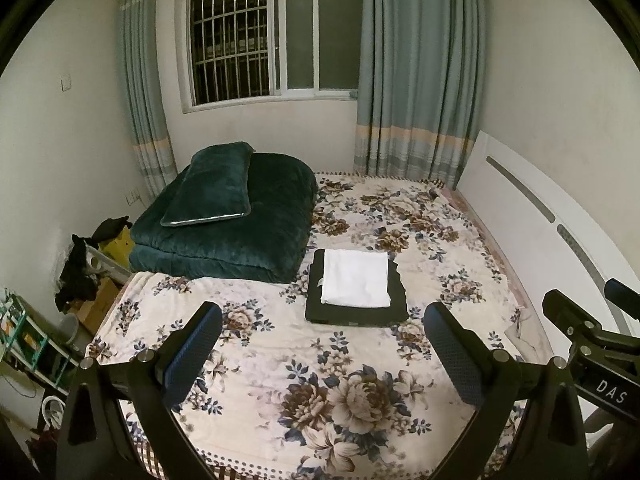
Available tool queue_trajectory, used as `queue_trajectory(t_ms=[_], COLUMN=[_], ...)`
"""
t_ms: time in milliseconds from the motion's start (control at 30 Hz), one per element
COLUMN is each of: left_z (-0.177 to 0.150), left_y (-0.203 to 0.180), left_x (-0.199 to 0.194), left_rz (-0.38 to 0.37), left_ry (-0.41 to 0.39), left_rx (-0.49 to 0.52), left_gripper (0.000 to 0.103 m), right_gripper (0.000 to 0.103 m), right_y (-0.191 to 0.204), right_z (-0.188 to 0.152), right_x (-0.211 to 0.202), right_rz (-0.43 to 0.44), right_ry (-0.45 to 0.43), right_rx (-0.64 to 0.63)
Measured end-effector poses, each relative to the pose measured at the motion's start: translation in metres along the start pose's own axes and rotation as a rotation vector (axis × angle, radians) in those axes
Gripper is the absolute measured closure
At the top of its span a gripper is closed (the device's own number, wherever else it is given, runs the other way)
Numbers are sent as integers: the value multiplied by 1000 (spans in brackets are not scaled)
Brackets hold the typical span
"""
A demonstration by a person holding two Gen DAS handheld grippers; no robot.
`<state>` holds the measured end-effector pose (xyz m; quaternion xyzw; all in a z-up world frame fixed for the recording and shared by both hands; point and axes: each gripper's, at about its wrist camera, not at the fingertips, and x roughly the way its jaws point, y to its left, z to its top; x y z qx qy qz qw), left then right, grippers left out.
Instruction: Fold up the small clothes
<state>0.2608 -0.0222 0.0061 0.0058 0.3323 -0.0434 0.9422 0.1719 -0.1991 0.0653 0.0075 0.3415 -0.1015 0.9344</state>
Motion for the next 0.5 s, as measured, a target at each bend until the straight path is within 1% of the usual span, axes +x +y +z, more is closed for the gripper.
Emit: queue_trajectory(t_ms=[267, 433, 500], left_z=[-2, -5, -4], left_y=[2, 4, 6], left_x=[-2, -3, -3], left_rz=[-2, 28, 24], left_ry=[1, -16, -18], left_rx=[-9, -11, -18], left_gripper=[0, 0, 0], right_gripper=[0, 0, 0], right_y=[2, 3, 3], right_z=[-2, -4, -5], right_x=[-2, -4, -5], right_rz=[-2, -5, -6], right_ry=[-3, -2, -3], right_rx=[1, 3, 6])
